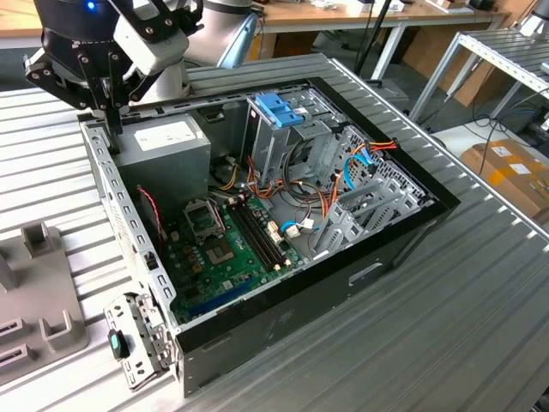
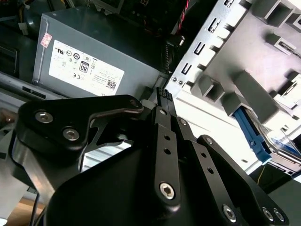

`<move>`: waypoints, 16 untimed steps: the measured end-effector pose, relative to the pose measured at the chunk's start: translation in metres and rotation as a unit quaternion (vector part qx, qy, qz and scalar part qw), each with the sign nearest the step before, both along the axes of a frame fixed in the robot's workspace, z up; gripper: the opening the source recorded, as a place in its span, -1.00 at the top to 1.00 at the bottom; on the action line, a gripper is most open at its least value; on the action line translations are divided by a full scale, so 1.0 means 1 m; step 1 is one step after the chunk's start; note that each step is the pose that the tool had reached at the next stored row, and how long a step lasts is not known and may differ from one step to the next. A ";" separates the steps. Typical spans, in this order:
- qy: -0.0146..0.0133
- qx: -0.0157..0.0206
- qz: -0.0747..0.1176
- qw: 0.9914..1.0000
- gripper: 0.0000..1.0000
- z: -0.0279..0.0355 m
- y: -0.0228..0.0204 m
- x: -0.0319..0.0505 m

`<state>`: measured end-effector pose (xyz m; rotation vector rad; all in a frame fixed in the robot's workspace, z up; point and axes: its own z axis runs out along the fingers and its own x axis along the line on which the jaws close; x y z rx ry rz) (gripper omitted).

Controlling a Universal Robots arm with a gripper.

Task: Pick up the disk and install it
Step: 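Reach for the disk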

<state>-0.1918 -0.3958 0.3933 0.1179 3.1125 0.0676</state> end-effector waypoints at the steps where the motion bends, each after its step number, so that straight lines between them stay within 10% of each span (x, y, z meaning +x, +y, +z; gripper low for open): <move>1: 0.000 0.000 0.000 1.000 0.79 0.0000 0.0005 -0.0011; 16: 0.000 0.000 0.000 1.000 0.79 -0.0001 0.0028 -0.0229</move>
